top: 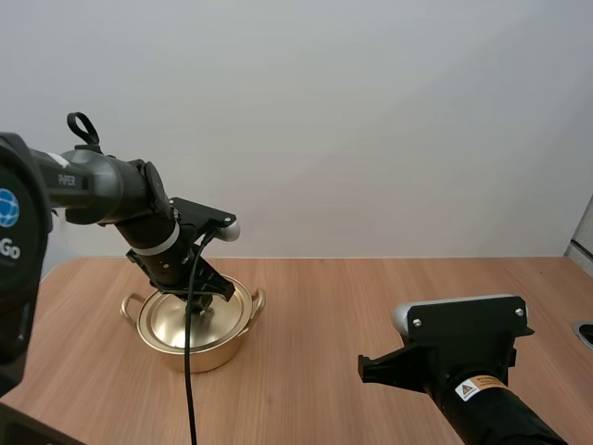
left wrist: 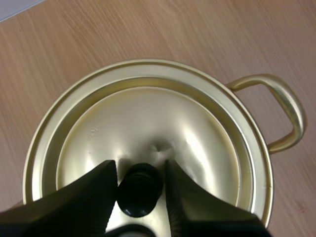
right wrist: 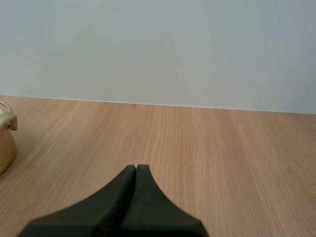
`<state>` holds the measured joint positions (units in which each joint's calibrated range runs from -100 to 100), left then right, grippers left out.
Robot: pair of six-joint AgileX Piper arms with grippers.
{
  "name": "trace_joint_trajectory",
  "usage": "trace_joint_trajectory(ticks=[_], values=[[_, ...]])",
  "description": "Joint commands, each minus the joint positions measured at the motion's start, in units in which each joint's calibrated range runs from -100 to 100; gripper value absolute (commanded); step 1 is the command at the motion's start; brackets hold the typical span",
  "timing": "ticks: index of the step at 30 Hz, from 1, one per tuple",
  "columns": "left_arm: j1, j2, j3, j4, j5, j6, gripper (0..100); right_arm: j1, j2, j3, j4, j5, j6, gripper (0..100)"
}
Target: Open the pot, put the car inside, and close it
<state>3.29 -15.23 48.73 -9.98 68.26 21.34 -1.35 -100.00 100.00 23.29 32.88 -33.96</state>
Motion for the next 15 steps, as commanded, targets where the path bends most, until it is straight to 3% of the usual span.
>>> trace_joint_trajectory(ticks=[1, 11, 15], values=[[-0.05, -0.1, -0.1, 0.0, 0.0, 0.0, 61, 0.0, 0.0, 0.0, 0.1, 0.1, 0.0, 0], [-0.05, -1.3, -0.7, -0.7, -3.9, -0.3, 61, 0.0, 0.0, 0.0, 0.1, 0.1, 0.0, 0], [-0.05, -4.9, -2.9, -4.1, -7.6, -0.5, 61, 0.0, 0.0, 0.0, 0.2, 0.1, 0.0, 0]])
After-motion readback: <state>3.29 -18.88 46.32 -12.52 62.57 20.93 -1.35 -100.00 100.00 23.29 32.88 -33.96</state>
